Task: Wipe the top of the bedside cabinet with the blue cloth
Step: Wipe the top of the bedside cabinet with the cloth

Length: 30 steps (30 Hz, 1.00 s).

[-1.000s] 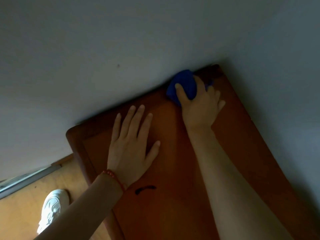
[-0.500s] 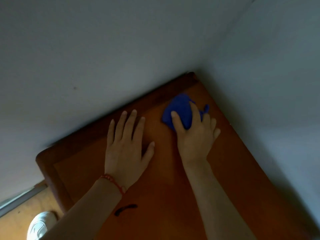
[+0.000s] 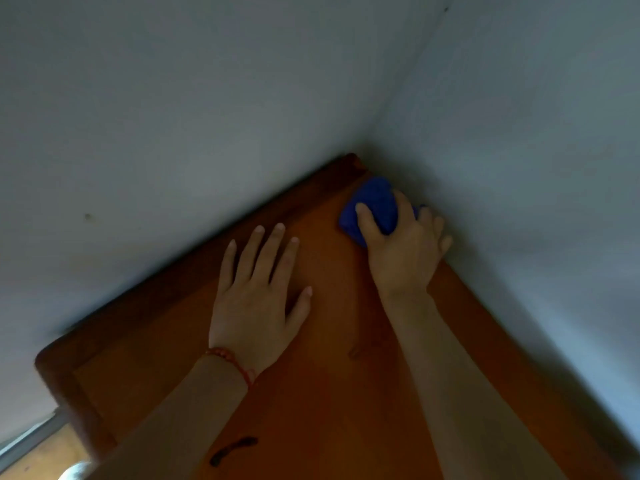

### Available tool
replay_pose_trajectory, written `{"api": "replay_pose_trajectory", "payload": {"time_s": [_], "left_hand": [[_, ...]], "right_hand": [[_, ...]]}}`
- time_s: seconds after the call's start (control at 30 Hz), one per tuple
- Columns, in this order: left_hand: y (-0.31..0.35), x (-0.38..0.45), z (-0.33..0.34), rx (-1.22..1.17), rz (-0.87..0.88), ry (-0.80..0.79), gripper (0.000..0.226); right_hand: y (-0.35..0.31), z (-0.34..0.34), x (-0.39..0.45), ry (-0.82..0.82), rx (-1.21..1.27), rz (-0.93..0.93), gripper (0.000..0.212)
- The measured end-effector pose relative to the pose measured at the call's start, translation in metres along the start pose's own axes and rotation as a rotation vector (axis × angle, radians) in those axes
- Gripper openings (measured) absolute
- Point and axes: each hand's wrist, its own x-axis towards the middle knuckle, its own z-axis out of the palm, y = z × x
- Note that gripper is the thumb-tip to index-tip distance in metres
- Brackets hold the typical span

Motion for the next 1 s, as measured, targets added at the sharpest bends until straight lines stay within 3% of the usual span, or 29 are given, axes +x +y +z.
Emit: {"api": "replay_pose_trajectory", "payload": {"time_s": [0.17,0.57,0.8,1.0], "left_hand": [[-0.001,0.0,0.002,-0.009,0.013,0.032,0.062],[-0.002,-0.004,-0.007,-0.125,0.044,0.027,0.065],[-0.024,-0.007,-0.036,-0.119,0.153,-0.156,0.068],[-0.028,-0.026,-0.091,0.009,0.306,-0.202,0.059]], "right_hand": [[-0.018,0.011,0.026,-0.049,0.021,-0.059,0.061],[-0.001,-0.028,-0.023,-0.099,0.054,-0.06,0.057],[0.005,-0.06,-0.066,-0.116,-0.028,-0.067,0.052],[-0.009,-0.103,-0.105,-0.112,-0.103,0.009,0.051]]}}
